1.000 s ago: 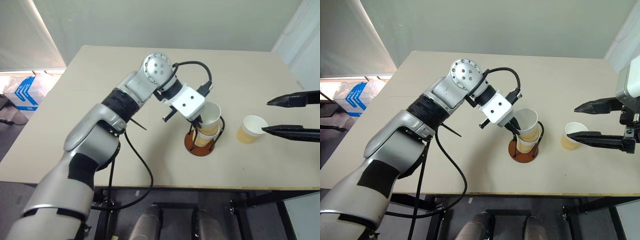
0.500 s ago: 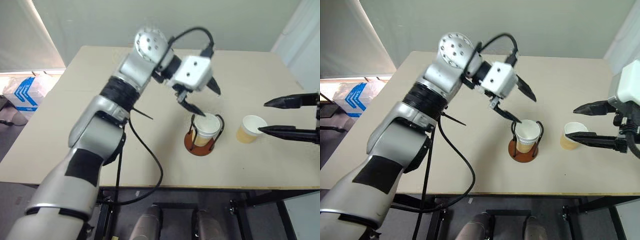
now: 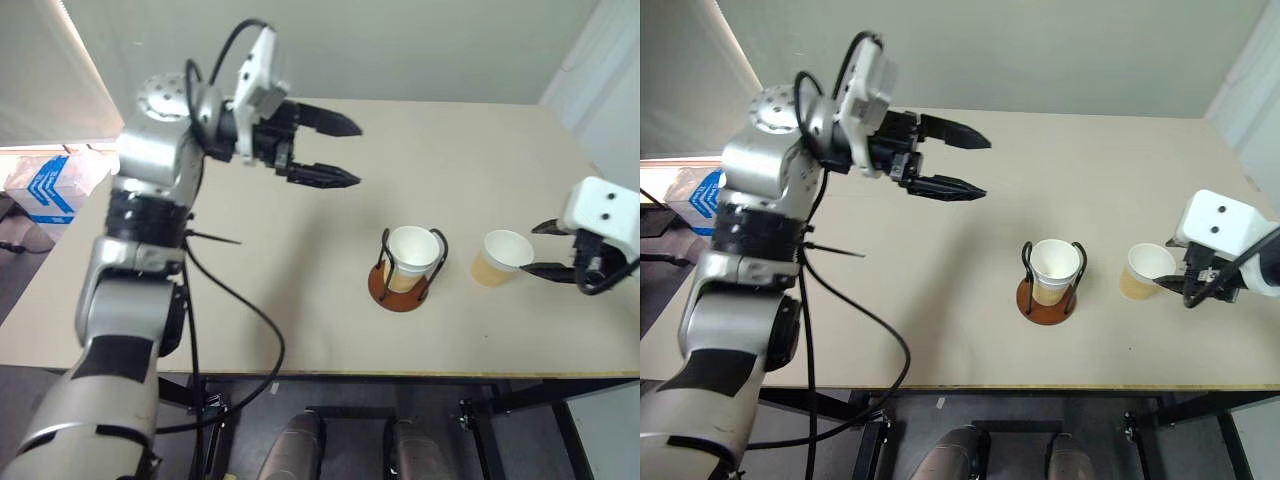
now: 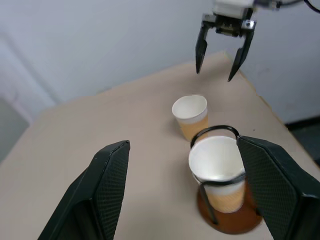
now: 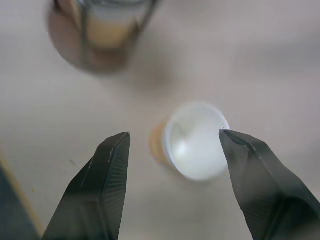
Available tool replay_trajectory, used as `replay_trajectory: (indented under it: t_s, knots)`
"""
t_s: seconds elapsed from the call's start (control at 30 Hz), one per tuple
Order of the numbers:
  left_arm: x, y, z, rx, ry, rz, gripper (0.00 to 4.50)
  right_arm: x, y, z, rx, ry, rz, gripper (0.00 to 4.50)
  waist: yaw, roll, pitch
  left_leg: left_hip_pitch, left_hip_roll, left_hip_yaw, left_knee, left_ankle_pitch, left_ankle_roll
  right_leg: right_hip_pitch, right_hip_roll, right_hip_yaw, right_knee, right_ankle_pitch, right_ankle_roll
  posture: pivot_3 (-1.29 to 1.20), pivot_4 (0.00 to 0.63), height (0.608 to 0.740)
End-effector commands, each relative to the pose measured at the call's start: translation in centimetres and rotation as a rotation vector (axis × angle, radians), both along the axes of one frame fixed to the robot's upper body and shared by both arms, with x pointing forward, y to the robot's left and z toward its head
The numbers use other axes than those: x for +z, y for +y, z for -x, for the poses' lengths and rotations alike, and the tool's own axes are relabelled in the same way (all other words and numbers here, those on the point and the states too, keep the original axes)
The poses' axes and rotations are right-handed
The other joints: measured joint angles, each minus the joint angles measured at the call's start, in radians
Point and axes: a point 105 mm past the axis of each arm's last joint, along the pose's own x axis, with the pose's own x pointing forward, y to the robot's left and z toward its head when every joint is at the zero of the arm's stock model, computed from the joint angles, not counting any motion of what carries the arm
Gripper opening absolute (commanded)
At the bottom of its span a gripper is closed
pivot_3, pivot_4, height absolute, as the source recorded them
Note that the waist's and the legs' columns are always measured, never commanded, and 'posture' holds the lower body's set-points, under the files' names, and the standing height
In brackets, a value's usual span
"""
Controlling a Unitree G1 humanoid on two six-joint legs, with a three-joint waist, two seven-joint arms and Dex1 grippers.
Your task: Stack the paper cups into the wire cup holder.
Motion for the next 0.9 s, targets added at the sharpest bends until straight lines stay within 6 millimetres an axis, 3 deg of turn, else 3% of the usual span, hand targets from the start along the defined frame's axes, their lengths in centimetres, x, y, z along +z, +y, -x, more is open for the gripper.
replay_trajectory:
  t_s: [0.03, 0.33, 0.77, 0.9]
  knots:
    - [1.4, 0.7, 0.9, 0.048, -0.057, 0.035, 3.72, 0.0, -0.2, -1.1, 0.011, -0.030, 0.055, 3.03, 0.002, 0.000, 0.000, 0.001, 0.000, 0.000, 0.000, 0.001, 0.001, 0.001, 0.000, 0.000, 0.000, 0.000, 0.000, 0.00, 0.150, 0.740]
    - [0.3, 1.8, 1.0, 0.144, -0.041, 0.039, 3.72, -2.8, 0.6, -3.3, 0.069, 0.056, 0.094, 3.03, -0.010, 0.000, 0.001, 0.012, 0.001, -0.001, -0.003, -0.002, 0.010, 0.010, 0.000, 0.001, -0.001, 0.002, -0.011, 0.00, 0.150, 0.740]
    - [-0.6, 2.5, 0.8, 0.202, -0.043, 0.010, 3.72, -7.2, -0.9, -6.0, 0.056, 0.122, 0.191, 3.03, -0.012, 0.000, 0.001, 0.014, 0.001, -0.003, -0.009, 0.003, 0.007, 0.010, 0.001, 0.000, -0.002, 0.005, -0.018, 0.00, 0.150, 0.740]
    - [-0.7, 2.7, 0.7, 0.212, -0.045, 0.002, 3.75, -7.2, -0.6, -6.2, 0.068, 0.122, 0.181, 2.06, -0.011, 0.000, 0.001, 0.014, 0.001, -0.003, -0.014, 0.005, 0.004, 0.008, 0.001, 0.000, -0.002, 0.004, -0.020, 0.00, 0.150, 0.740]
